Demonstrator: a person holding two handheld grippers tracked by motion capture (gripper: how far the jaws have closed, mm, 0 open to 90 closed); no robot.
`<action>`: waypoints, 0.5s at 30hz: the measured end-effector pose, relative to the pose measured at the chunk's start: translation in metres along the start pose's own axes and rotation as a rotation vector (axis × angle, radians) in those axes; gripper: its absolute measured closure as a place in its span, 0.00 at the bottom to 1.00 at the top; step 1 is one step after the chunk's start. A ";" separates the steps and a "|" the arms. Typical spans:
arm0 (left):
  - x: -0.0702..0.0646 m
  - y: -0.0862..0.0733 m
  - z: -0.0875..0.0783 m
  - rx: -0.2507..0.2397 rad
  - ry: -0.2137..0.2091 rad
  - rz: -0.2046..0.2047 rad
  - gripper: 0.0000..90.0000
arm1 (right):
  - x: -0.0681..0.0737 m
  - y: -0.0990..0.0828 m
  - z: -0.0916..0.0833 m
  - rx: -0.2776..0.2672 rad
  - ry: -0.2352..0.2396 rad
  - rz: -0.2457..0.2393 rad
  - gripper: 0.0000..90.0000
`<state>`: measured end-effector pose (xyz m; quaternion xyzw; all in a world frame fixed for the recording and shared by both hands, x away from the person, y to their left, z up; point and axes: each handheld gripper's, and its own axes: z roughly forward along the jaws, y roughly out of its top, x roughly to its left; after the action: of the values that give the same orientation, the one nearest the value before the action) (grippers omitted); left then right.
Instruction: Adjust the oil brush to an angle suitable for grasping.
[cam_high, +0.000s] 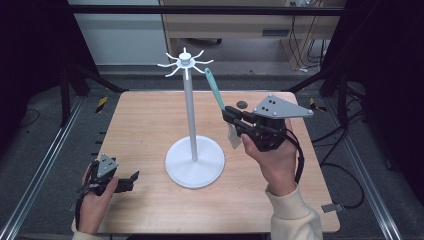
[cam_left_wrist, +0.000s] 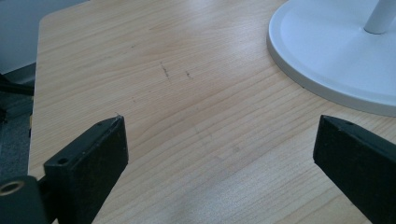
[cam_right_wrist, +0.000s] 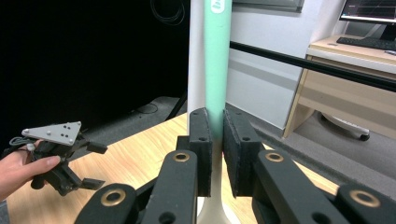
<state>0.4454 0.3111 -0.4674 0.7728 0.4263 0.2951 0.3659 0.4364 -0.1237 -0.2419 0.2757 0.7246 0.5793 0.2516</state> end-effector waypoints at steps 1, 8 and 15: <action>0.000 0.000 0.000 0.001 -0.001 0.001 0.03 | 0.000 0.000 0.001 0.002 0.003 0.001 0.92; -0.002 0.000 0.000 0.001 -0.001 0.009 0.03 | -0.001 -0.001 0.006 0.011 0.013 0.008 0.92; -0.003 0.000 0.001 0.008 -0.005 0.013 0.03 | 0.000 -0.002 0.012 0.014 0.018 0.014 0.92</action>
<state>0.4449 0.3082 -0.4679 0.7777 0.4215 0.2939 0.3621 0.4445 -0.1161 -0.2459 0.2773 0.7289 0.5786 0.2389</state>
